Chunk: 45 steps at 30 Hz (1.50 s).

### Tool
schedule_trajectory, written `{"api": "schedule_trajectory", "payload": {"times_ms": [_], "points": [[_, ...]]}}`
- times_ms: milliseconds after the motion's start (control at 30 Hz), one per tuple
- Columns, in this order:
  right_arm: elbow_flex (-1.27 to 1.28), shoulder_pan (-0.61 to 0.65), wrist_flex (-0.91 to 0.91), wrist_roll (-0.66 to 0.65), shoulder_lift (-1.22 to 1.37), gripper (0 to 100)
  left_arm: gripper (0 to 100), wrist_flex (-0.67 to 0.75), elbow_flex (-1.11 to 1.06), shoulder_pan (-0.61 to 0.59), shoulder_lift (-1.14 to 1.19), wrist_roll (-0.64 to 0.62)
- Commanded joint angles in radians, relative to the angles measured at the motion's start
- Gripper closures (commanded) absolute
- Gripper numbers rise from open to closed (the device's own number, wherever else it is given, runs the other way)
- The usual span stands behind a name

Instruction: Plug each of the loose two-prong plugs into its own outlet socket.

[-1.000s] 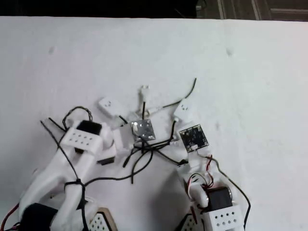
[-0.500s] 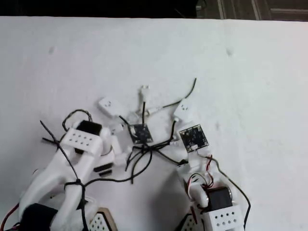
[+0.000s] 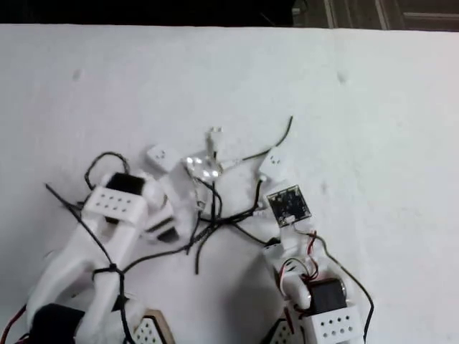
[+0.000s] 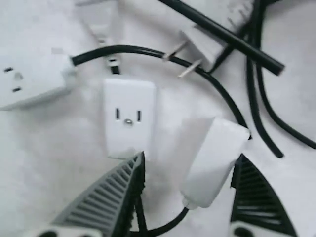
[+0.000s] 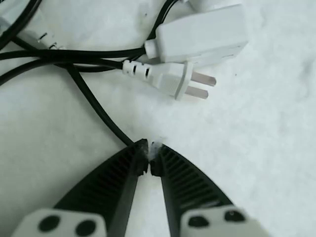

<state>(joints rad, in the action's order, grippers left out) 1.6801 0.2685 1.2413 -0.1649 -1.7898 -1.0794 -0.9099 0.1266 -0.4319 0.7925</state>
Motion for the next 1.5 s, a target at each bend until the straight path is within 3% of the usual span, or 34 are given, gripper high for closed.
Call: {"api": "schedule_trajectory", "payload": {"times_ms": [0,200,467,633,767,1200,1467], "points": [[0.011,-0.008,0.005,-0.009,-0.01,97.8,72,0.144,0.034,-0.101,0.005,-0.014],[0.011,-0.008,0.005,-0.009,-0.01,97.8,72,0.178,0.041,-0.153,-0.005,-0.015],[0.011,-0.01,0.005,-0.009,-0.01,97.8,71,-0.052,0.043,-0.119,-0.234,0.0],[0.011,-0.01,0.005,-0.009,-0.01,97.8,71,-0.166,-0.043,-0.008,-0.452,0.117],[0.011,-0.01,0.005,-0.009,-0.01,97.8,71,-0.166,-0.138,0.013,-0.53,0.138],[0.011,-0.01,0.005,-0.009,-0.01,97.8,71,-0.164,-0.333,0.018,-0.538,0.39],[0.011,-0.01,0.005,-0.009,-0.01,97.8,72,0.009,-0.446,0.019,-0.533,0.397]]}}
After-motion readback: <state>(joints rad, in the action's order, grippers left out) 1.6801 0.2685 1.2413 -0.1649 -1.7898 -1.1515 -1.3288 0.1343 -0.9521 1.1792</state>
